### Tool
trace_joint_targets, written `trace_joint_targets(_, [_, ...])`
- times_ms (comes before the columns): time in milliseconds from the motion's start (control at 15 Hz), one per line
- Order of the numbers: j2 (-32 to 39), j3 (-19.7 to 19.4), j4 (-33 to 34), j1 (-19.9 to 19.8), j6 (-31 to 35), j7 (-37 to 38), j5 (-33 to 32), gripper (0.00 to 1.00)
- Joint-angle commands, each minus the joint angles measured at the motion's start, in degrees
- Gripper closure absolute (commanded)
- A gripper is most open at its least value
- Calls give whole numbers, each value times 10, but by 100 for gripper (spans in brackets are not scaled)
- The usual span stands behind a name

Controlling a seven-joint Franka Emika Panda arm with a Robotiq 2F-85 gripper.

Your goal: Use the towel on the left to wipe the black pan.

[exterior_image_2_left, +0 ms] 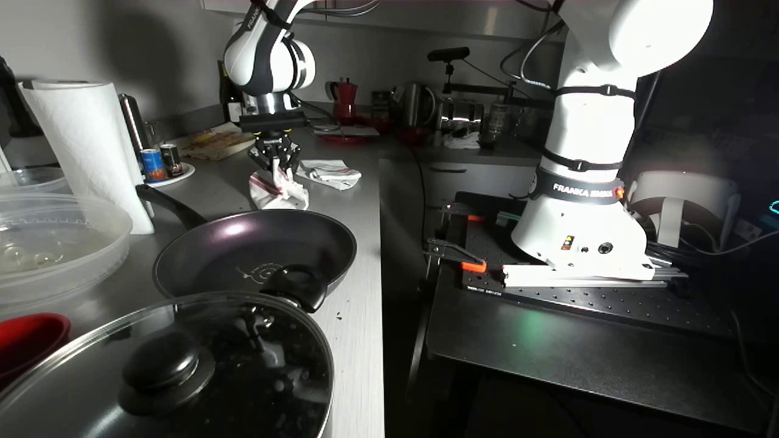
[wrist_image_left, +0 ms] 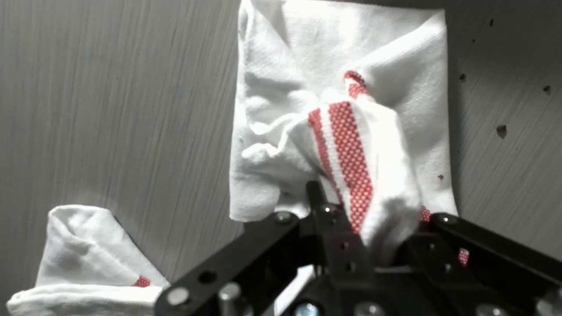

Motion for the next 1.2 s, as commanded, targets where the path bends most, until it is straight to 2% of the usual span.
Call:
trace_joint_targets(0, [15,-6,38,7,-46,37,1,61])
trace_joint_targets(533, [-22,10,21,5,-45,45,6,4])
trace_joint_targets(733, [-51,14,-3,10,-31,45,4,0])
trace_joint_targets(800, [-18,12,28,3,-37,39,0,0])
trace_joint_targets(1133, [-18,12,27,1,-37,39,0,0])
